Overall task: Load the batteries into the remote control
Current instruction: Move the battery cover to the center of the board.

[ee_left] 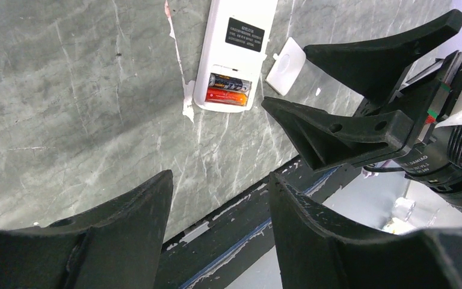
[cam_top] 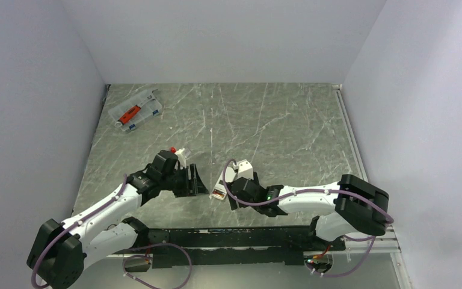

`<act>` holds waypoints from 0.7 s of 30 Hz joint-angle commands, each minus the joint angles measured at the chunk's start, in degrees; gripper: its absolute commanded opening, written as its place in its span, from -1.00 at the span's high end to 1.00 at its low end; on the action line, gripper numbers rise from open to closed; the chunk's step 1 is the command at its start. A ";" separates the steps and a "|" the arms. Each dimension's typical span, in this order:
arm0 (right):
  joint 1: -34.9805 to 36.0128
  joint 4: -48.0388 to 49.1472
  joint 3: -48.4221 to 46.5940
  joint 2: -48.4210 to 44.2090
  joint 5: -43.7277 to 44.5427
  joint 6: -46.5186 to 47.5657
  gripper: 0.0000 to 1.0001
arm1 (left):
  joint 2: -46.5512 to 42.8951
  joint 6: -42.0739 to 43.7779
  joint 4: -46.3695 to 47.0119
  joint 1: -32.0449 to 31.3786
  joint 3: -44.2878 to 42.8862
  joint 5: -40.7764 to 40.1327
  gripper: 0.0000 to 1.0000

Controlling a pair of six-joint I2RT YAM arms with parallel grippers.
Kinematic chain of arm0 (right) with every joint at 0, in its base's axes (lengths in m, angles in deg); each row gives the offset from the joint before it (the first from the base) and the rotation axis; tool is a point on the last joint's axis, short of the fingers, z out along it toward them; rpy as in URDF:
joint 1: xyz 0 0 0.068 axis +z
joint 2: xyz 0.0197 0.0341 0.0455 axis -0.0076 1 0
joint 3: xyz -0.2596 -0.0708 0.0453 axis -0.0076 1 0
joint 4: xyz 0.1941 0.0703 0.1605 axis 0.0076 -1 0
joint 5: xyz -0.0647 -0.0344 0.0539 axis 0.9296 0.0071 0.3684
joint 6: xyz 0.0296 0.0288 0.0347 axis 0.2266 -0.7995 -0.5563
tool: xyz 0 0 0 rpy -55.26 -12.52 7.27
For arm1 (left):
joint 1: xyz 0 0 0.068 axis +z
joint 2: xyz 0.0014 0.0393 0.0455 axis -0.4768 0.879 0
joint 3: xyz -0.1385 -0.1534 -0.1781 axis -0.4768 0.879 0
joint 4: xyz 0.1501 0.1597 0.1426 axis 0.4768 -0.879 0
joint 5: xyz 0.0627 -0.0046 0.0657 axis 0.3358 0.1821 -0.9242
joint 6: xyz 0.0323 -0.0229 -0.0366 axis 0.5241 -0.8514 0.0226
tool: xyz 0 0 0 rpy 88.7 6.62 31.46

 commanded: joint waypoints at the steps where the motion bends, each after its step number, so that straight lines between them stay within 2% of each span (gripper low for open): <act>1: 1.26 -3.58 3.55 1.44 -2.77 -3.32 -0.54 | -1.75 -0.43 -0.67 -0.07 -1.13 -1.00 -0.29; 4: 2.39 -4.79 3.96 0.66 -2.42 -4.89 -0.54 | -1.89 -0.50 -1.06 -0.01 -1.22 -1.33 -0.29; 5: 2.85 -5.11 4.22 0.31 -2.27 -5.65 -0.77 | -1.97 -0.56 -1.05 -0.01 -1.24 -1.44 -0.29; 6: 3.28 -5.46 4.47 -0.10 -2.18 -5.99 -0.37 | -1.99 -0.61 -1.04 0.01 -1.29 -1.48 -0.29; 7: 3.75 -5.57 4.80 -0.60 -2.15 -6.62 -0.30 | -2.13 -0.68 -1.09 -0.04 -1.32 -1.55 -0.29; 16: 7.70 -4.92 5.86 -2.36 0.22 -8.87 -0.24 | -2.95 -1.39 -1.13 -0.05 -1.25 -1.40 -0.29; 21: 8.68 -6.36 3.80 -0.44 2.48 -11.23 -0.32 | -3.62 -1.32 -1.80 -0.05 -1.24 -1.72 -0.29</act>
